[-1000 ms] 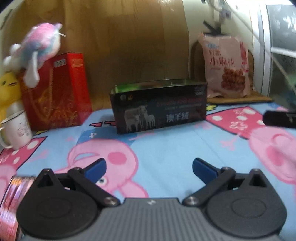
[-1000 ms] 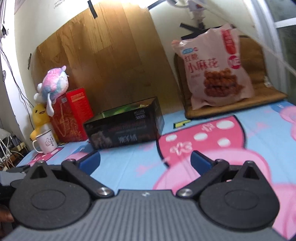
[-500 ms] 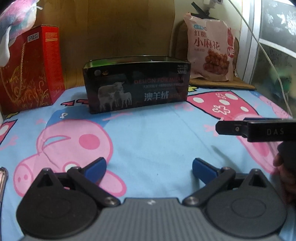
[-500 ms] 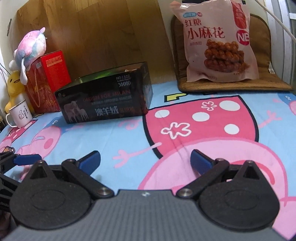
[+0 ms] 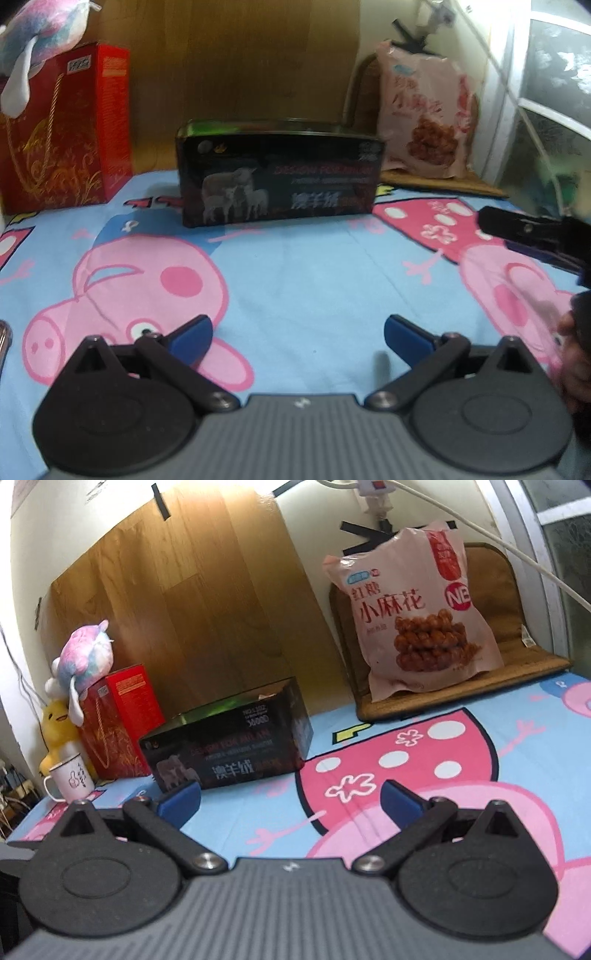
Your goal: Organize snacks
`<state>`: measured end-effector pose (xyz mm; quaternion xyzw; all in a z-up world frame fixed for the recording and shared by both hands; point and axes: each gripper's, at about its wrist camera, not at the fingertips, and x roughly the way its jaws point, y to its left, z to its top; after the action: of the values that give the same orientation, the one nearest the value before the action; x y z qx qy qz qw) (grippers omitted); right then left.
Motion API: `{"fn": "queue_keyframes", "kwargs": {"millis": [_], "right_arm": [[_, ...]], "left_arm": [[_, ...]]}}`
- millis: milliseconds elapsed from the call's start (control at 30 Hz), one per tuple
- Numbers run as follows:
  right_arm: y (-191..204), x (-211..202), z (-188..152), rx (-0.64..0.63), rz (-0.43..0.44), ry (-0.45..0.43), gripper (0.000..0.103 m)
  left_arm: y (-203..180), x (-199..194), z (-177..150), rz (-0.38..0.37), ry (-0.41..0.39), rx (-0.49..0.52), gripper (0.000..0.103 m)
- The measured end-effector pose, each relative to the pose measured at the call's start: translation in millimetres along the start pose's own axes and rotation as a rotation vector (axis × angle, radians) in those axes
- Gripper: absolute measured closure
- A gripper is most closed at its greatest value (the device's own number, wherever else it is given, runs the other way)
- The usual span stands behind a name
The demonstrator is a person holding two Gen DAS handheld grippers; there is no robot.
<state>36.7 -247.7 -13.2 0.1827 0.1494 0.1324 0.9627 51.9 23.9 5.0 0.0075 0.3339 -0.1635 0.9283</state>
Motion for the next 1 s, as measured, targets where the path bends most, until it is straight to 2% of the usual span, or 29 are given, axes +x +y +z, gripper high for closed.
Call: {"fn": "queue_keyframes", "kwargs": {"millis": [100, 200, 267, 333, 500, 1000], "right_arm": [[1.3, 9.9, 1.5, 0.004, -0.011, 0.069, 0.0], [0.0, 20.9, 2.0, 0.009, 0.015, 0.155, 0.0], [-0.9, 21.6, 0.4, 0.021, 0.001, 0.165, 0.0], [-1.0, 22.8, -0.5, 0.027, -0.011, 0.174, 0.0], [5.3, 21.0, -2.3, -0.001, -0.053, 0.162, 0.0], [7.7, 26.8, -0.8, -0.04, -0.087, 0.191, 0.0]], "left_arm": [[-15.7, 6.6, 1.1, 0.101, 0.034, 0.075, 0.0], [-20.3, 5.8, 0.7, 0.13, 0.022, 0.09, 0.0], [-10.6, 5.8, 1.8, 0.102, 0.03, 0.037, 0.0], [-6.9, 6.5, 2.4, 0.129, 0.03, 0.019, 0.0], [-9.0, 7.6, 3.2, 0.151, 0.028, 0.009, 0.0], [4.1, 29.1, 19.0, 0.217, 0.01, -0.039, 0.0]]}}
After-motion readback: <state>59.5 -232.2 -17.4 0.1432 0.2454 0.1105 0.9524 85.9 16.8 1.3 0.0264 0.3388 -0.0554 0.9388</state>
